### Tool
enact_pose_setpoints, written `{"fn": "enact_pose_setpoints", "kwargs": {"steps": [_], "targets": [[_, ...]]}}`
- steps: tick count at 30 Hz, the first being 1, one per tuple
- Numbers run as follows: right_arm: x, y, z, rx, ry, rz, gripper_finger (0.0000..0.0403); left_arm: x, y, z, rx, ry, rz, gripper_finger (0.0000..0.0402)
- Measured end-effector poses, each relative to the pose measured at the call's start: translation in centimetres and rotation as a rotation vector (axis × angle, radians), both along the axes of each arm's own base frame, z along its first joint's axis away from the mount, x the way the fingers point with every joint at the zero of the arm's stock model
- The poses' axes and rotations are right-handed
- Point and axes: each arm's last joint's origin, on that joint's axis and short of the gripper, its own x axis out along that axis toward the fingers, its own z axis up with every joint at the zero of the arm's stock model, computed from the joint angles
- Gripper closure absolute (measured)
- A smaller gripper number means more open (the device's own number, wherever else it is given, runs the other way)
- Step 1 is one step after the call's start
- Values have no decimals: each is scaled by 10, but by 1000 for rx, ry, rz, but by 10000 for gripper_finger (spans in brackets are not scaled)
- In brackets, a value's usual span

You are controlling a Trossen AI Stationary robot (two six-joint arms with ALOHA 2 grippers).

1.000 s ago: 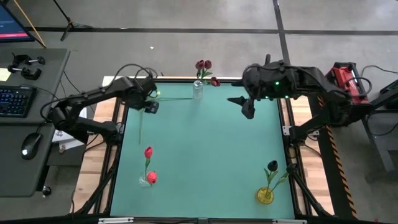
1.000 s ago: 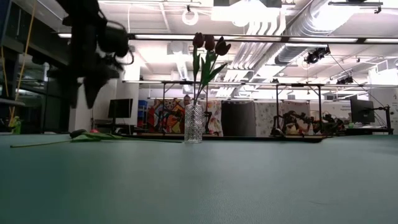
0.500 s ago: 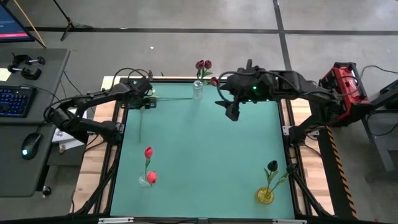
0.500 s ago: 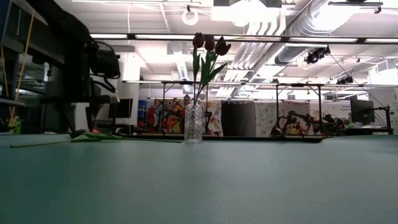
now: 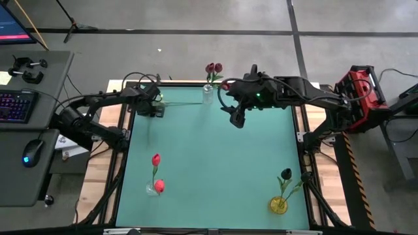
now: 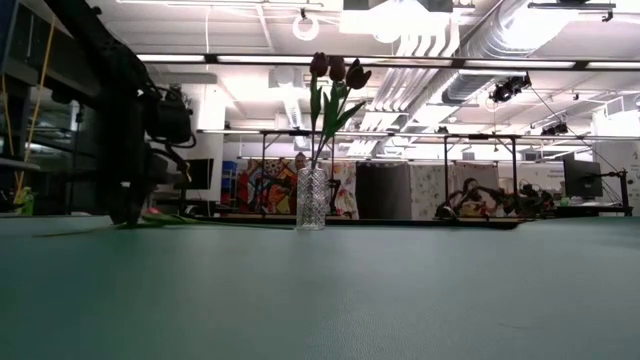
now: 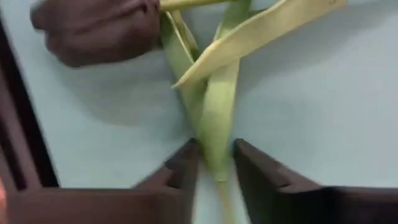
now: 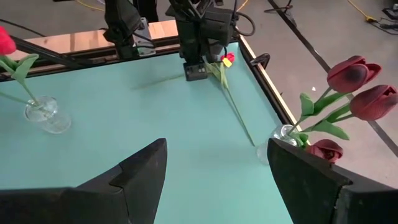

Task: Sort flowers into vase by color
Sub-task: Put the pink flower into the bottom transparent vase

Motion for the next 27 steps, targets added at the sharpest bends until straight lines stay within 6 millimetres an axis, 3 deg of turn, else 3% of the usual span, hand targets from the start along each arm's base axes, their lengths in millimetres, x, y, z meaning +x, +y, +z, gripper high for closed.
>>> {"fn": "enact_pose_setpoints", "kwargs": {"steps": [3, 6, 14, 22, 27], "targets": [[0, 0, 0, 0, 0, 0, 137, 1, 0, 4, -4, -26, -60, 384], [-1, 0, 1, 0, -2, 1, 137, 2, -1, 18, -56, -49, -111, 391], [-1, 0, 1, -33, 11, 29, 137, 10, -1, 90, -258, -166, -232, 400], [-1, 0, 0, -55, 26, 54, 137, 11, -6, 145, -426, -216, -305, 401], [-1, 0, 0, -75, 36, 71, 137, 11, -2, 187, -297, -197, -308, 401]]}}
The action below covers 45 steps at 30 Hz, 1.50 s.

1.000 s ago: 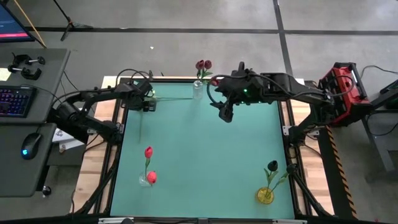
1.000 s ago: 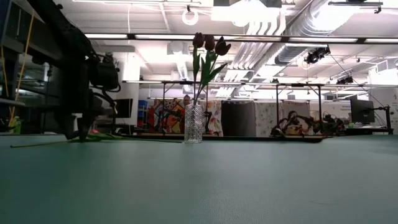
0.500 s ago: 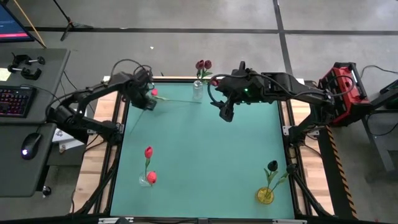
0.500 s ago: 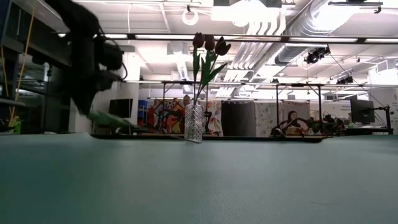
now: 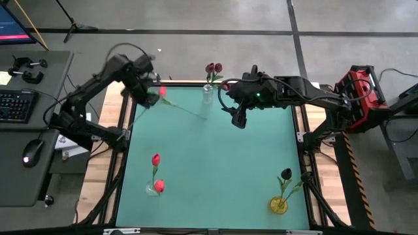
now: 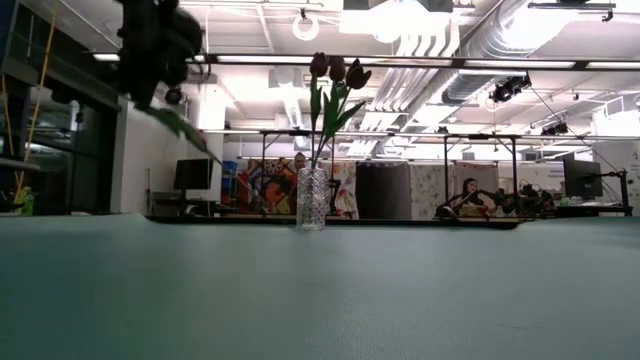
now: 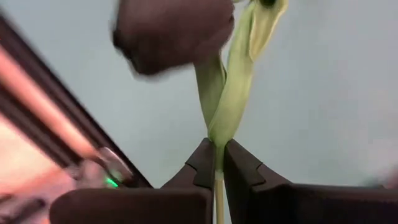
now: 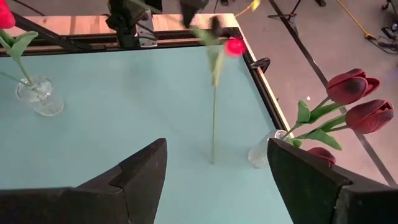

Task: Sort flowers into vase by color
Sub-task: Put the pink flower into the bottom transparent vase

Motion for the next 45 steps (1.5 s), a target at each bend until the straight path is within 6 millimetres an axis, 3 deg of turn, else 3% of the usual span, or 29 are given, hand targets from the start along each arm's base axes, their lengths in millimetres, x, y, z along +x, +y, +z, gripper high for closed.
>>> {"fn": "enact_pose_setpoints", "kwargs": {"steps": [4, 8, 14, 18, 24, 35, 41, 45], "targets": [[0, 0, 0, -1, 0, 3, 137, 2, 2, 38, 248, 41, 40, 401], [0, 1, 0, 13, 5, 20, 137, 7, -11, 68, 482, 99, 15, 401], [-2, 1, -3, 18, 36, 19, 137, 20, -41, 90, 753, 51, -36, 401], [-3, 1, -3, 18, 41, 19, 137, 32, -62, 96, 804, -55, -121, 401], [-3, 1, -3, 18, 41, 19, 137, 45, -87, 96, 748, -144, -143, 401], [-3, 1, -3, 19, 40, 19, 137, 57, -109, 86, 774, -139, -236, 401], [-3, 1, -4, 19, 51, 19, 137, 53, -140, 107, 798, -417, -312, 401], [-3, 1, -4, 5, 55, 31, 137, 45, -166, 131, 932, -658, -272, 401]]}}
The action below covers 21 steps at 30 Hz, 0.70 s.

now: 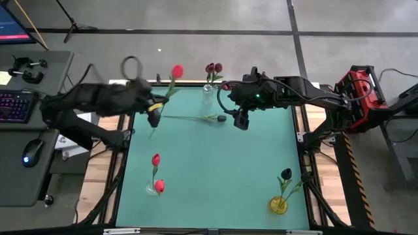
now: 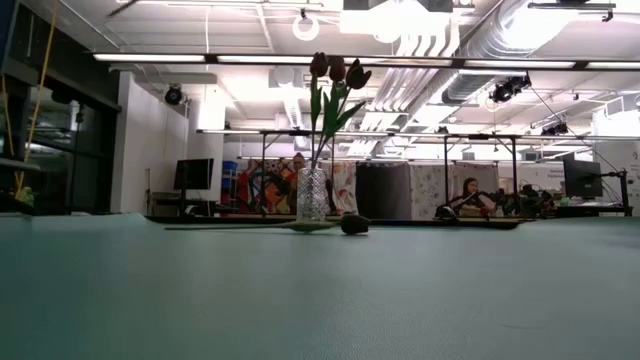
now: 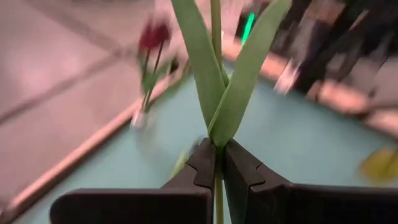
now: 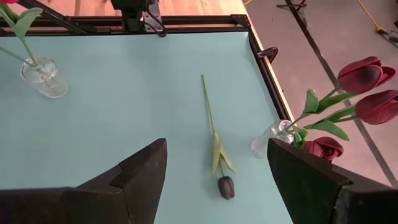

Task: Sort flowers into vase by color
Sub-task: Put the pink flower into the bottom transparent vase

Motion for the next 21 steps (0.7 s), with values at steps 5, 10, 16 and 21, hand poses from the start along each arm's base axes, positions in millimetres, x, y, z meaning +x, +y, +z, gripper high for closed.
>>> {"fn": "enact_pose_setpoints", "kwargs": {"steps": [5, 10, 16, 21], "targets": [[0, 0, 0, 0, -1, 0, 137, -10, -35, 14, 89, -198, -9, 401], [0, 0, 0, 3, -3, -2, 137, -15, -70, -23, 113, -243, 16, 401], [1, 0, 1, 1, -18, 0, 137, -43, -88, -56, 65, -340, 24, 401], [5, 2, 5, 85, -87, 29, 137, -75, -82, -61, 104, -389, -18, 401]]}}
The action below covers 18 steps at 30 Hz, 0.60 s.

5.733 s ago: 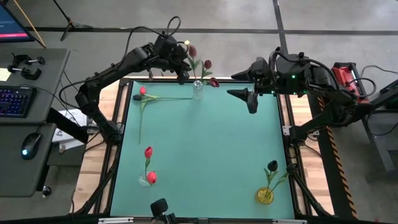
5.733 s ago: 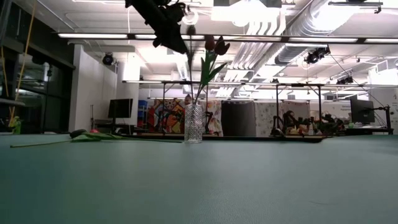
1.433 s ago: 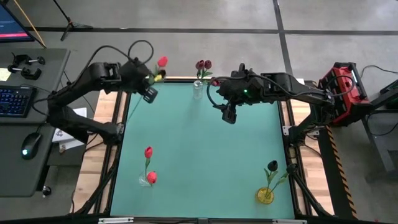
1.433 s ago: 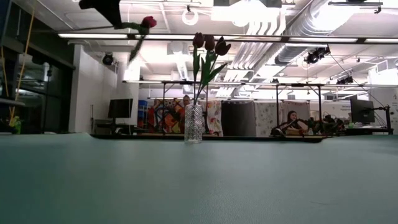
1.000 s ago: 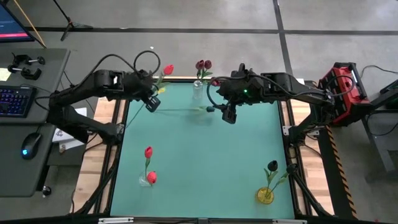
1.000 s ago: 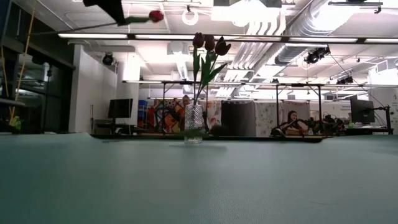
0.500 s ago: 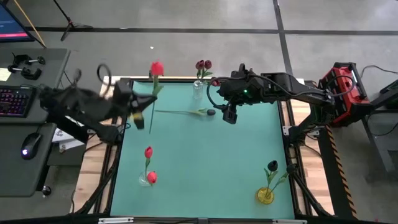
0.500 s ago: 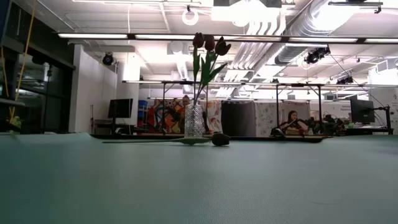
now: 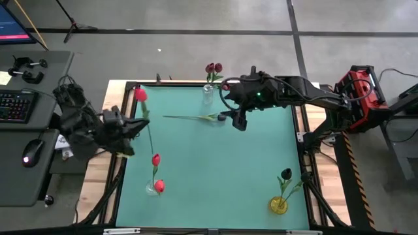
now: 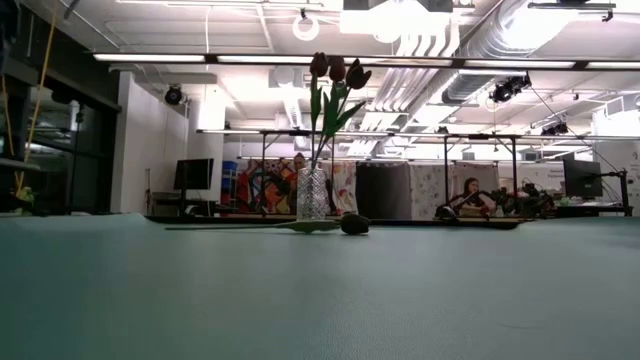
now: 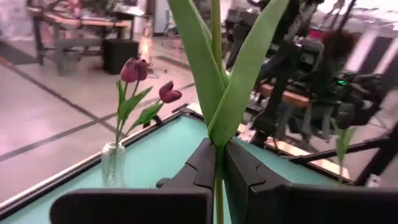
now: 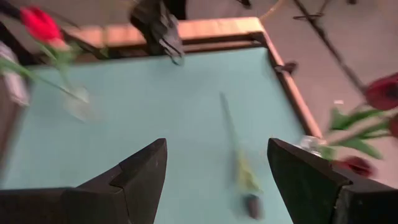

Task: Sort flowers into vase by color
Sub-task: Put the pink flower into the bottom transparent vase

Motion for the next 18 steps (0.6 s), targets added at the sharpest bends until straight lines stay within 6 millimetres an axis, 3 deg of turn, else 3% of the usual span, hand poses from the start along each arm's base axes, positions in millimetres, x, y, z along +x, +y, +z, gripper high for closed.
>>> {"fn": "enact_pose_setpoints", "kwargs": {"steps": [4, 9, 14, 18], "targets": [[5, 6, 6, 152, -90, 21, 137, -21, 10, -4, -11, 12, -147, 401], [11, 18, 17, 292, -238, -11, 137, -36, 14, -6, -88, 13, -514, 401], [19, 28, 26, 360, -372, -73, 137, -41, -1, -13, -91, -193, -878, 401], [22, 33, 27, 391, -415, -127, 137, -42, -9, -36, -89, -374, -986, 401]]}}
